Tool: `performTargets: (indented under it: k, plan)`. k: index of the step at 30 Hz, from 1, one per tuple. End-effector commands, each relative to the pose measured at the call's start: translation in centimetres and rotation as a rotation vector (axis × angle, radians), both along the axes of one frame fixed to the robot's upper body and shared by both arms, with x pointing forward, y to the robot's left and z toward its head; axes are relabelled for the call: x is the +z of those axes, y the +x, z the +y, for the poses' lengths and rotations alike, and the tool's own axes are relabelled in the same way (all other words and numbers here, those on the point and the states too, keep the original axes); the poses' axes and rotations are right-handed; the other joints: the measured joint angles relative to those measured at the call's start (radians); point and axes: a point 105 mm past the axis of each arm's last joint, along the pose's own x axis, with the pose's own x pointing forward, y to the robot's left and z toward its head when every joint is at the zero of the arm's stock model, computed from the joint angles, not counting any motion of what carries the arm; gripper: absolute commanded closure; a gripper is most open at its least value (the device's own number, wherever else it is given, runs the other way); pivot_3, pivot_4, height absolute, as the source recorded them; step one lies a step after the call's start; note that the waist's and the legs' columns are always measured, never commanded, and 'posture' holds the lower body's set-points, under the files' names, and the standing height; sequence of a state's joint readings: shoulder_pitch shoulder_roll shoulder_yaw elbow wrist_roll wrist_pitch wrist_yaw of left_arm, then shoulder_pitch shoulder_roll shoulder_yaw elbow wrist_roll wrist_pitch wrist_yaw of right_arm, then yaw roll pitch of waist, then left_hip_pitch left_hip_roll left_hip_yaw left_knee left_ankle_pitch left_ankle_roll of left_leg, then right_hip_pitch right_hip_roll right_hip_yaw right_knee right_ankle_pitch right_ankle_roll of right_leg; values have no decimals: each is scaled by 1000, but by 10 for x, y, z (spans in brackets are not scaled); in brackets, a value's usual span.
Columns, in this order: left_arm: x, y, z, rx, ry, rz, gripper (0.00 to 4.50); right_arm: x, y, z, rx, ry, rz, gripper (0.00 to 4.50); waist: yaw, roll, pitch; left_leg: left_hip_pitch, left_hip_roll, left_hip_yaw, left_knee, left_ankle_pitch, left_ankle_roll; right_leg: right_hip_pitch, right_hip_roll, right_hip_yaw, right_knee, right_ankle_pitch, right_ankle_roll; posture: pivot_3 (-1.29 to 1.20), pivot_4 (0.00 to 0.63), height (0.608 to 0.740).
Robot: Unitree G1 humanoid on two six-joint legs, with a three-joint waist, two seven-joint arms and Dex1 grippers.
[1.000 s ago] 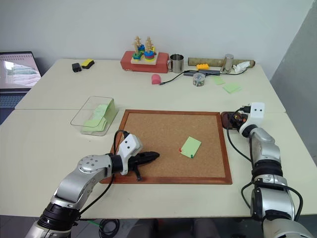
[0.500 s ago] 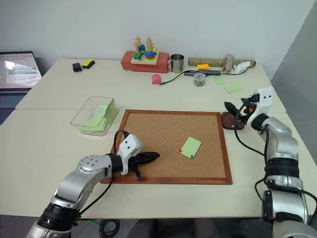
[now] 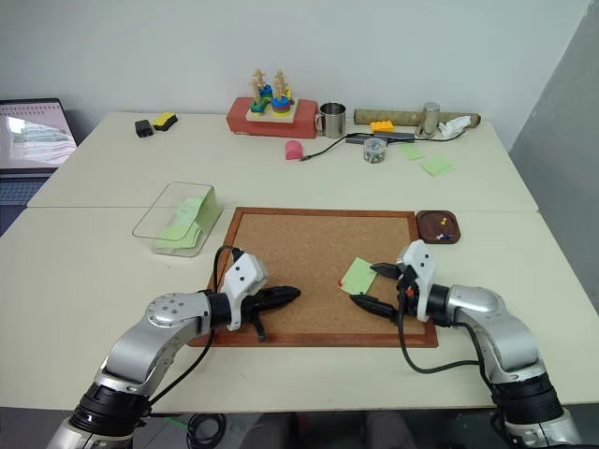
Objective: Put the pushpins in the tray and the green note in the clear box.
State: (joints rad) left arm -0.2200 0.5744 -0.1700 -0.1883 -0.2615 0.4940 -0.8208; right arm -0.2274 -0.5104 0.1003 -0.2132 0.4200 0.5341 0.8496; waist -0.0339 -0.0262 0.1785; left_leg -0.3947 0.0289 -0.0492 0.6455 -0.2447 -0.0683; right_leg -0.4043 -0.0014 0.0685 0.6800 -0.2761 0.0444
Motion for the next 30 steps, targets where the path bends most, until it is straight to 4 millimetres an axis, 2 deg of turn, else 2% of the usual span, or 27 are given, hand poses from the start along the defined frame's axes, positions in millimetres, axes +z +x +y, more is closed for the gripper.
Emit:
performTargets:
  k: [1,4,6,7,9,14,26,27,30]
  plan:
    - [-14,-5,2,-11,44,52,4500,-1,-1,9,15,-23,-71,65,0,0,0,0,0,0,0,0,0,0,0,0,0,0,0,0,150,740]
    - [-13,-5,2,-12,46,51,4500,-8,-1,11,23,-45,-77,65,0,0,0,0,0,0,0,0,0,0,0,0,0,0,0,0,150,740]
    - [-13,-5,2,-11,47,50,4500,-10,-2,13,31,-40,-71,422,0,0,0,0,0,0,0,0,0,0,0,0,0,0,0,0,150,740]
    - [-13,-5,2,-10,47,49,4500,-11,-3,13,35,-40,-70,426,0,0,0,0,0,0,0,0,0,0,0,0,0,0,0,0,150,740]
    - [-13,-5,2,-8,47,48,4500,-13,-4,15,39,-37,-68,984,0,0,0,0,0,0,0,0,0,0,0,0,0,0,0,0,150,740]
    - [-13,-7,1,-8,42,49,4500,-16,-3,16,36,-26,-57,2006,0,0,0,0,0,0,0,0,0,0,0,0,0,0,0,0,150,740]
    - [-12,-5,1,-4,40,45,4500,-16,5,8,-14,-27,-61,4284,0,0,0,0,0,0,0,0,0,0,0,0,0,0,0,0,150,740]
    - [-12,-5,1,-4,40,44,4500,-16,5,8,-16,-29,-64,4448,0,0,0,0,0,0,0,0,0,0,0,0,0,0,0,0,150,740]
    - [-12,-4,1,-4,40,43,4500,-13,8,6,-32,-34,-81,4448,0,0,0,0,0,0,0,0,0,0,0,0,0,0,0,0,150,740]
